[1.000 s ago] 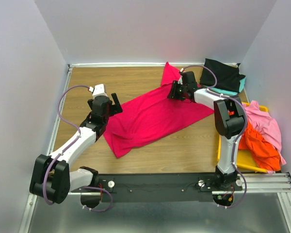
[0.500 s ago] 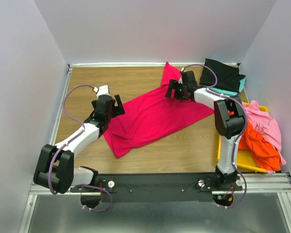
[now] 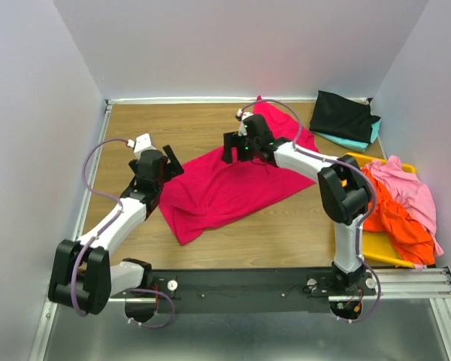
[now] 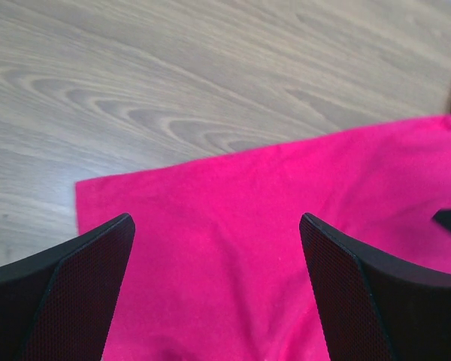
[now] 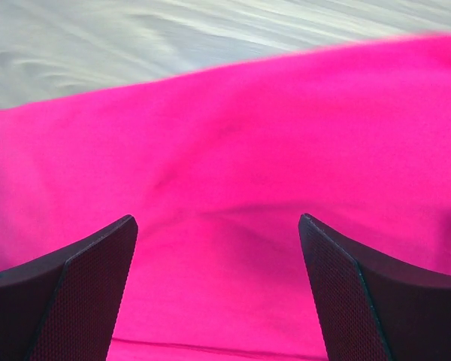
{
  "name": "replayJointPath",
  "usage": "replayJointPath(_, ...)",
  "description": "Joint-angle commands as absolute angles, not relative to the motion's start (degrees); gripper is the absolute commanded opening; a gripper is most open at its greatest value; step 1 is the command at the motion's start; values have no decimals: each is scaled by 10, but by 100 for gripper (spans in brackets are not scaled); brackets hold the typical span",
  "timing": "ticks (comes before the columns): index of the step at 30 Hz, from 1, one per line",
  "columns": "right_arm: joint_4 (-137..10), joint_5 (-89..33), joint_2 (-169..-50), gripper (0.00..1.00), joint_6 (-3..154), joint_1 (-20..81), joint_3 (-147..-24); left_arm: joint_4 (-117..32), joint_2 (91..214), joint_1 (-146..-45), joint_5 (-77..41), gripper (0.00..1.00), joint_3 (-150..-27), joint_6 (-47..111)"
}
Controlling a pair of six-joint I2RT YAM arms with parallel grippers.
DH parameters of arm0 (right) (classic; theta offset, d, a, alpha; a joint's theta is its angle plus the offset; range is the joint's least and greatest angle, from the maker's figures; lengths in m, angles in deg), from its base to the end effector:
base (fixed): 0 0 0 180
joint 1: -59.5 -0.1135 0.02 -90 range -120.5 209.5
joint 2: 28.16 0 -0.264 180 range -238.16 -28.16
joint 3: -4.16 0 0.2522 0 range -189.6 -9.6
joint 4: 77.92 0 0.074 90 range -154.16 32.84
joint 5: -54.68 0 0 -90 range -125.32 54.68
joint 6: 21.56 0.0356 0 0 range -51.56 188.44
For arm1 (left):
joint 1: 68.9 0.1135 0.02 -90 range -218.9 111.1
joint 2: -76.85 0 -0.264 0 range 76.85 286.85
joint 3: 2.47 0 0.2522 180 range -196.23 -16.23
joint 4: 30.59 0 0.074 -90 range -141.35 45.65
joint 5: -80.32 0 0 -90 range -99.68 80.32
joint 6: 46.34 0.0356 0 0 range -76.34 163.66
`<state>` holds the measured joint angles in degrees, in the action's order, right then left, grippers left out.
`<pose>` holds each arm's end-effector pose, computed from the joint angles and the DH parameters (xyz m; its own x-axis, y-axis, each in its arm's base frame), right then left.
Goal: Fold and stack the t-shirts
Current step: Fold the tshirt
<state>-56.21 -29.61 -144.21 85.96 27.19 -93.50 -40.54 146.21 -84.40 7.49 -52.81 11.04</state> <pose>0.3860 0.2483 0.2006 -0.6986 -0.0874 -0.7101 -0.4046 0.8668 0.2914 0.2532 -0.0593 0.2260 -0.3966 -0.4245 -0.8140 -0.2462 0.9034 -0.3512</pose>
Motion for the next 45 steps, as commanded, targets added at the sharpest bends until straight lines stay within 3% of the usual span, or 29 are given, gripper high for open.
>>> replayJointPath(1, -555, -262, -1476, 94, 836, 239, -975, -395, 1410, -830, 98, 98, -513, 94)
replayJointPath(18, -535, -243, -1610, 94, 823, 174, -1096, -408, 1342, -816, 110, 98, -487, 85)
replayJointPath(35, -333, -389, -1791, 95, 837, 165, -1347, -394, 1320, -816, 97, 98, -474, 85)
replayJointPath(45, -311, -381, -1864, 100, 876, 185, -1501, -400, 1298, -816, 114, 98, -453, 79)
